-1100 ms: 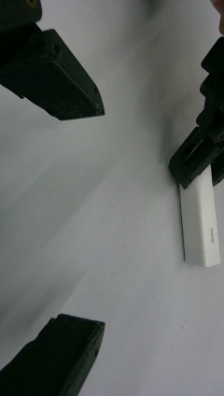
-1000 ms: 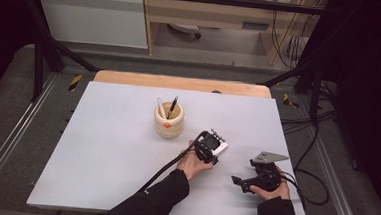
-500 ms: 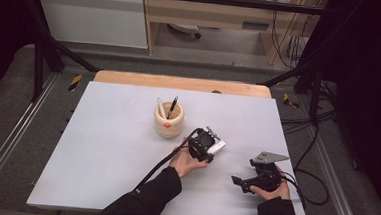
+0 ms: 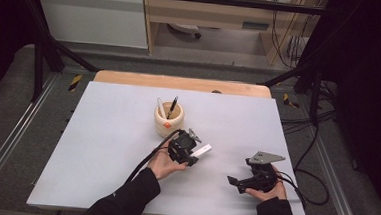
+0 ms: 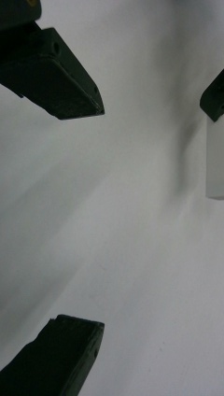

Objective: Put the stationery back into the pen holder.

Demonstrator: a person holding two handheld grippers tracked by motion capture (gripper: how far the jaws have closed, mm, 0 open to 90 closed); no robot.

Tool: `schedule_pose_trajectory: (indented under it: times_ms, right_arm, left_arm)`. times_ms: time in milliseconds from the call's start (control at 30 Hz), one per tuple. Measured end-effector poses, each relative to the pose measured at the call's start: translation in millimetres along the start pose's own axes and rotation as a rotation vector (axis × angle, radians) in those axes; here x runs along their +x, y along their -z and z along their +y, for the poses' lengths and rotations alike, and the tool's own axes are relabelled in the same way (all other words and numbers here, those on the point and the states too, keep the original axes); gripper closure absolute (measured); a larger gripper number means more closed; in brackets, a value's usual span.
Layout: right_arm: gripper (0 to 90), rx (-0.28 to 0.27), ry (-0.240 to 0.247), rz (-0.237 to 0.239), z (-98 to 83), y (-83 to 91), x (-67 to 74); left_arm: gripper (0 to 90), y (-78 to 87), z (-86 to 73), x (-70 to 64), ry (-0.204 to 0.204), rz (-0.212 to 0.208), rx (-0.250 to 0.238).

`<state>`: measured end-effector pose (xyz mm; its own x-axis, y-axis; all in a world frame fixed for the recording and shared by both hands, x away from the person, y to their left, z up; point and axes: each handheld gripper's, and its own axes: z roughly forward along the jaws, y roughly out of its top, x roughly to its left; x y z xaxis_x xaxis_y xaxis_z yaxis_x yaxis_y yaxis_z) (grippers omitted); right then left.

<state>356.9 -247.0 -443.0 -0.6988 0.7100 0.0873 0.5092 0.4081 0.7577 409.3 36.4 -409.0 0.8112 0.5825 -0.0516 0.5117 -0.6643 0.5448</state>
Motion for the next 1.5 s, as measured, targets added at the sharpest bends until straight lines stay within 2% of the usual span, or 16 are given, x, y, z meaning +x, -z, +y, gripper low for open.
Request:
schedule_pose_trajectory:
  times_ms: [200, 400, 1000, 1167, 1500]
  right_arm:
    - [0.7, 0.019, 0.037, 0.002, 5.4, -7.2, 9.4]
    - [1.0, 0.022, 0.081, 0.006, 13.1, -14.1, 19.5]
    - [2.9, 0.049, 0.297, 0.009, 50.0, -45.6, 62.9]
    - [3.1, 0.057, 0.361, 0.007, 59.5, -55.1, 73.1]
    - [3.7, 0.071, 0.491, -0.020, 74.1, -63.3, 91.9]
  left_arm:
    - [67.1, 14.7, -20.3, 6.9, -0.020, -0.029, 0.011]
    - [67.1, 30.7, -35.9, 17.7, -0.017, -0.031, 0.006]
    - [67.1, 62.2, -72.9, 45.0, -0.003, -0.054, 0.004]
    - [67.1, 65.9, -80.7, 52.1, 0.004, -0.054, 0.014]
    - [67.1, 70.1, -84.1, 53.8, -0.030, -0.068, 0.037]
